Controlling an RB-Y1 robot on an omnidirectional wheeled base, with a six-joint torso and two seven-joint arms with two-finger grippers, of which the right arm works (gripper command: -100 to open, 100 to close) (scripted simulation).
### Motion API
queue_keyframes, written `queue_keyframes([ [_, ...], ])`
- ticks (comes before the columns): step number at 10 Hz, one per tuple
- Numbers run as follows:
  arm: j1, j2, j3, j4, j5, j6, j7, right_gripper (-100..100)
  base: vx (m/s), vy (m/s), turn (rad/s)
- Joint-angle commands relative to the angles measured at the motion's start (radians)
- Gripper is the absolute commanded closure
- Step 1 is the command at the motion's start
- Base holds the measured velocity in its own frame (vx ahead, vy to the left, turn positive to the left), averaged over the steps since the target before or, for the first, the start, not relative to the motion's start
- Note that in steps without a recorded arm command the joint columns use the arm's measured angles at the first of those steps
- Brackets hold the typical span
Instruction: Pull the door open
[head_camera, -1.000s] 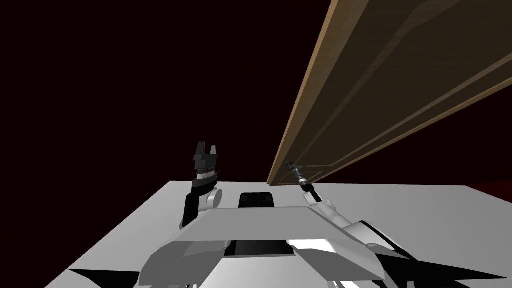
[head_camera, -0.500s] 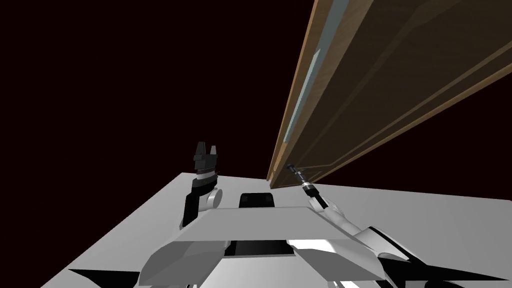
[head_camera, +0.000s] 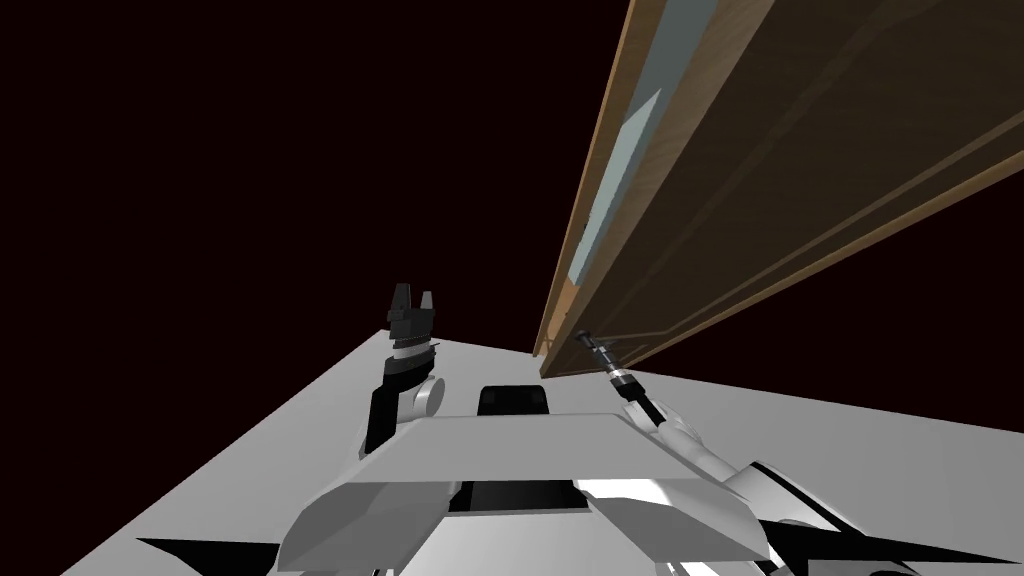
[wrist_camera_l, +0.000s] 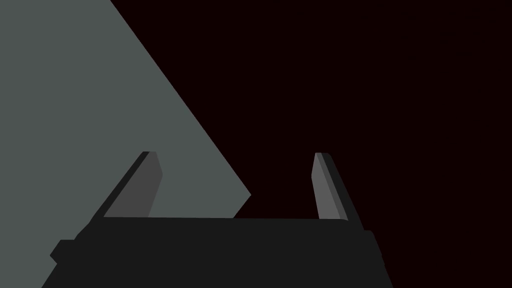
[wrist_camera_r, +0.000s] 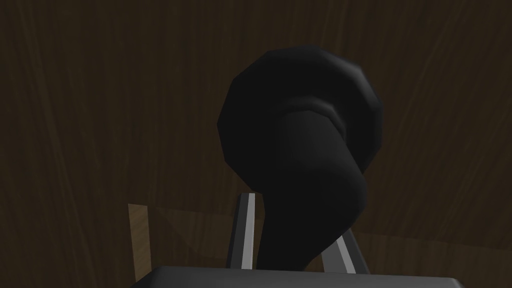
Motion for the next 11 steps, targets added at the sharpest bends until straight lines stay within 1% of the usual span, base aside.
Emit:
queue_keyframes([
  [1, 0.009, -0.008, 0.008, 0.014, -0.001, -0.029, -0.005, 100, -0.199, -0.089, 0.138],
  [4, 0.03, -0.026, 0.022, 0.032, -0.007, -0.081, -0.018, 100, -0.194, -0.092, 0.179],
  [7, 0.05, -0.043, 0.035, 0.048, -0.012, -0.127, -0.03, 100, -0.218, -0.083, 0.173],
  [8, 0.039, -0.035, 0.036, 0.055, -0.009, -0.12, -0.031, 100, -0.107, -0.033, 0.03],
  [9, 0.044, -0.037, 0.043, 0.064, -0.011, -0.136, -0.034, 100, -0.142, -0.072, 0.15],
  [11, 0.048, -0.042, 0.048, 0.073, -0.014, -0.153, -0.037, 100, -0.207, -0.104, 0.206],
])
